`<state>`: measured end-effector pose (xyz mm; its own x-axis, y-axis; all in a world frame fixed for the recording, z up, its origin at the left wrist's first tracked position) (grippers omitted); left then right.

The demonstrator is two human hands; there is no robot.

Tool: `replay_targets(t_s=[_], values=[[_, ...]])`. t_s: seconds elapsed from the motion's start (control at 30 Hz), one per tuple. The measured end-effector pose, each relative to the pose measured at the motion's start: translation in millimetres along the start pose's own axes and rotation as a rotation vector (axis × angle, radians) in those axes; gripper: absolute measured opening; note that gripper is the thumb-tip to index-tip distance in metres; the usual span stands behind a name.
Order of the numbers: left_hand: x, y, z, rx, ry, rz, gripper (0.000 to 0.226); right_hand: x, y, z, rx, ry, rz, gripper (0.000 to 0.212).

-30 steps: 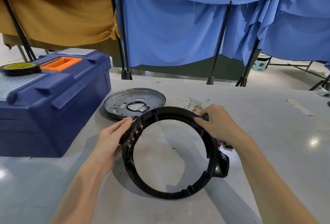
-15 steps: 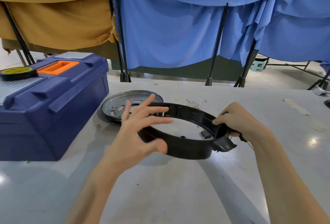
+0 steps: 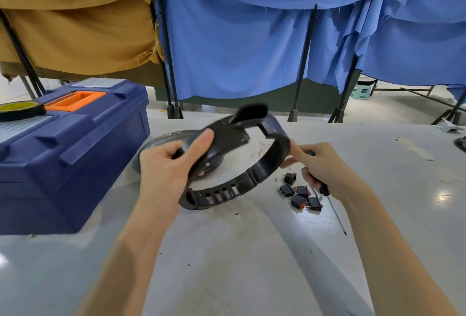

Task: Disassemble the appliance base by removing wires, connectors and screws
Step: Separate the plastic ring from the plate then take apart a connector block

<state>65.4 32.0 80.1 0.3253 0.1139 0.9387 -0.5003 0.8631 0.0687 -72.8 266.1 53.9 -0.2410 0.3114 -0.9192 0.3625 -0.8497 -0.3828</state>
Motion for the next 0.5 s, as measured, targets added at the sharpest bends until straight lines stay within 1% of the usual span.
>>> replay_targets(t_s=[0.03,0.07,0.1,0.13,0.2,0.27,0.33,0.43,0.5], values=[[-1.5,-1.8,3.3,0.017,-0.049,-0.028,0.076,-0.5,0.5,0.0,-0.002,-0.012,0.007,0.045],[-2.4,-3.3,6.3,0.028,-0.092,-0.051,0.074,-0.9,0.6,-0.1,-0.002,-0.019,0.020,0.045],[-2.8,-4.6,8.9,0.040,-0.132,-0.072,0.066,-1.6,0.6,-0.4,-0.005,-0.026,0.027,0.042],[-2.5,-5.0,10.7,0.051,-0.172,-0.092,0.058,-2.1,0.9,-0.9,-0.010,-0.033,0.021,0.035],[-2.5,-4.7,12.8,0.074,-0.237,-0.128,0.052,-0.7,2.1,-1.5,-0.025,-0.032,0.005,0.015],[-4.9,-4.7,14.2,0.099,-0.281,-0.166,0.049,1.9,3.1,-0.5,-0.040,-0.029,0.023,0.008],[-7.4,-5.4,14.9,0.116,-0.312,-0.193,0.045,3.9,3.9,0.7,-0.067,-0.026,0.054,0.013],[-10.7,-7.2,16.5,0.136,-0.350,-0.230,0.041,5.9,3.5,2.1,-0.086,-0.005,0.104,0.030],[-12.2,-8.7,17.1,0.158,-0.382,-0.251,0.046,7.7,2.9,3.2,-0.077,0.006,0.107,0.039]])
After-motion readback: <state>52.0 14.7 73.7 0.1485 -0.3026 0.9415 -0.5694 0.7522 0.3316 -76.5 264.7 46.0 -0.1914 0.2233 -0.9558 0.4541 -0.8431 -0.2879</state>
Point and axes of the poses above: each hand's wrist, its own z-axis towards the middle knuckle, its own y-axis out of the palm, x = y × z, the point moved 4 cm from there along z, towards the middle knuckle, and after that the axes turned 5 degrees about -x, right-handed, at the moved point
